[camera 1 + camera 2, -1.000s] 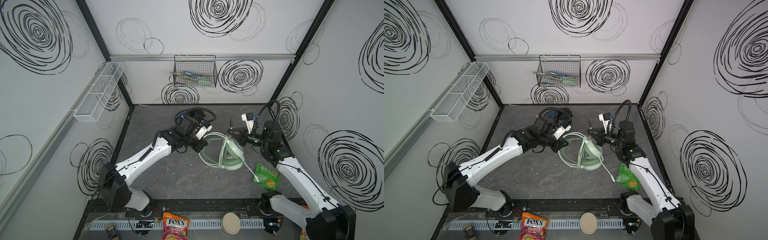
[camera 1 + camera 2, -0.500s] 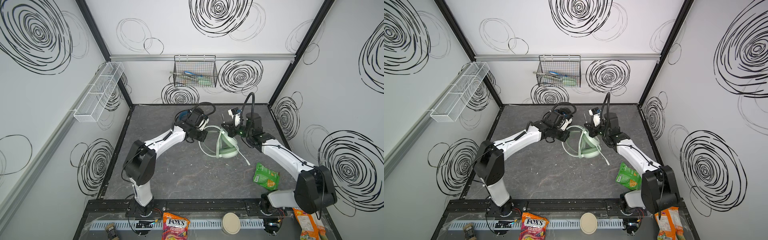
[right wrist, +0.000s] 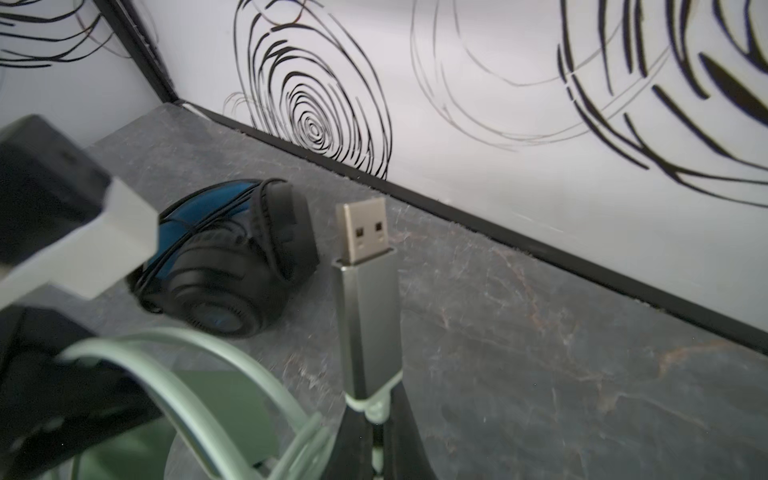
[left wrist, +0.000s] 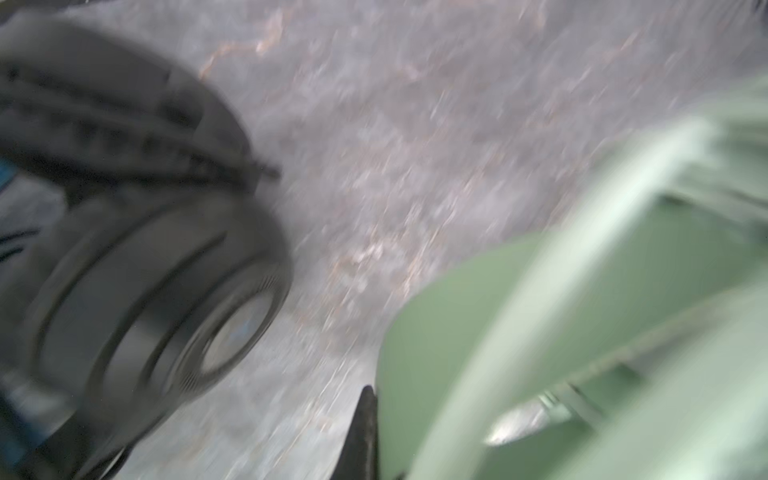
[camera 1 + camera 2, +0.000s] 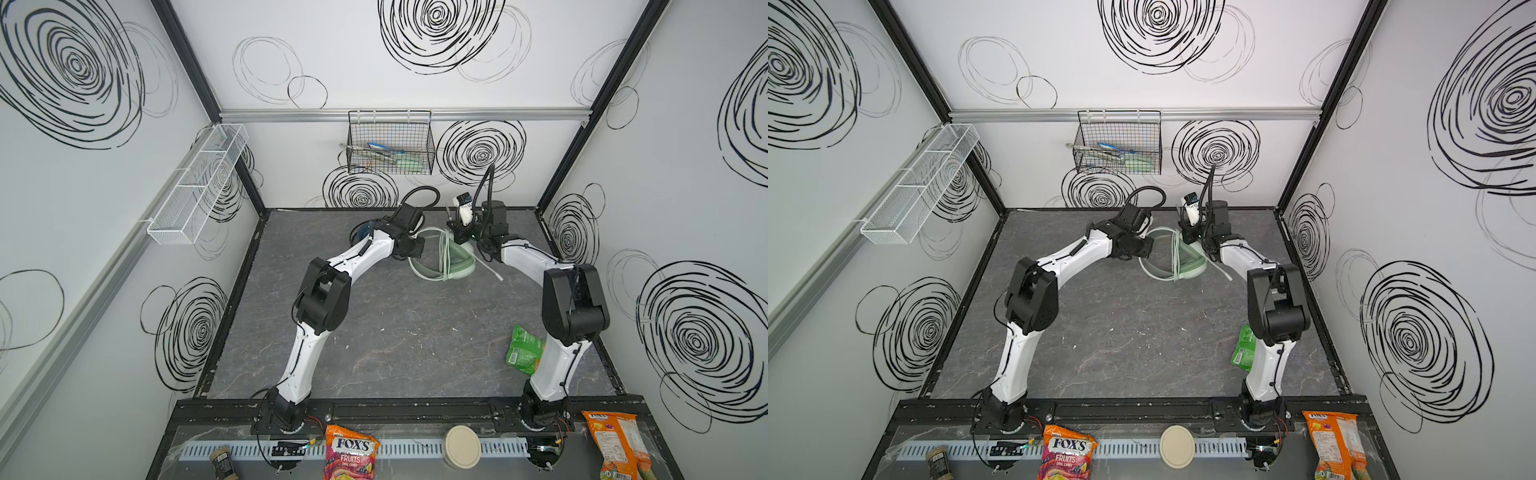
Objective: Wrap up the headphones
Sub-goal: 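Lower the wrapped headset onto the table with both grippers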
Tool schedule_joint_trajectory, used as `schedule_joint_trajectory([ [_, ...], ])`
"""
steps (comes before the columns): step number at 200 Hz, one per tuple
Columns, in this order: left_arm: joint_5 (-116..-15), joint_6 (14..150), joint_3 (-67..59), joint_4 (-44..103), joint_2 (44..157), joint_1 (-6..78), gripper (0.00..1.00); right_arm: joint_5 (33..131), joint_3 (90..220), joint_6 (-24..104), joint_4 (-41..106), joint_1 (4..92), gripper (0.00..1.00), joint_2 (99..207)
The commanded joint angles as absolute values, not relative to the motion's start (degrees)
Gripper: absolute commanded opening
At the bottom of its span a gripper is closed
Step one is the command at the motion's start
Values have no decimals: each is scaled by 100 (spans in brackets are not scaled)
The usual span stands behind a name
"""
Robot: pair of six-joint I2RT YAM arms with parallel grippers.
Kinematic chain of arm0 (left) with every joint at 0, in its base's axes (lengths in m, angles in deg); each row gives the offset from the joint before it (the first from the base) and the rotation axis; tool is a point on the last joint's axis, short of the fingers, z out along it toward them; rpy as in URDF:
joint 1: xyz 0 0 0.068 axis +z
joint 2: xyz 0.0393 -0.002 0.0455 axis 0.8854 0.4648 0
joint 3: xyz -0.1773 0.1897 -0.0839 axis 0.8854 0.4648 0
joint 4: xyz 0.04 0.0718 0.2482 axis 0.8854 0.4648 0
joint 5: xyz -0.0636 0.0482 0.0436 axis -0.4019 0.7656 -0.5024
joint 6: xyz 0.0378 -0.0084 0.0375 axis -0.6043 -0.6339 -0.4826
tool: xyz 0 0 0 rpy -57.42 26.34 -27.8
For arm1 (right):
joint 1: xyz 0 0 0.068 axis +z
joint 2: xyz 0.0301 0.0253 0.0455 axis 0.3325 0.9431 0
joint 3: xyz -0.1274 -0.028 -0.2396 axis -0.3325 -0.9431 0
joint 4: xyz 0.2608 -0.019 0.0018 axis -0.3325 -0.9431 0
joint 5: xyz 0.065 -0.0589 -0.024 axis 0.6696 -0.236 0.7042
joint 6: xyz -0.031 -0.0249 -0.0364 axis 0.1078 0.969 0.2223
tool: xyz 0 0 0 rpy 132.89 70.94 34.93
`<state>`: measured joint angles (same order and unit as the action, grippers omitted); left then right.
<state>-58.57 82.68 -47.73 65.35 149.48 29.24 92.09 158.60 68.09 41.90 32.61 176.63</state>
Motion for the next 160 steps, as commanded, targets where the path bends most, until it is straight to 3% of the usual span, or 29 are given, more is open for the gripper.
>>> schedule_joint_trajectory([
  [1,-5746,9299,-5532,5705,15241,2857,0,9461,16493,6889,4218,3272,5,18207],
  [45,-5446,9654,-6671,5706,16236,2903,0,9447,17383,6673,4214,3073,5,19129],
  [160,-5824,9496,-6934,5277,17088,3046,0,9489,17785,6257,4308,2854,15,19782],
])
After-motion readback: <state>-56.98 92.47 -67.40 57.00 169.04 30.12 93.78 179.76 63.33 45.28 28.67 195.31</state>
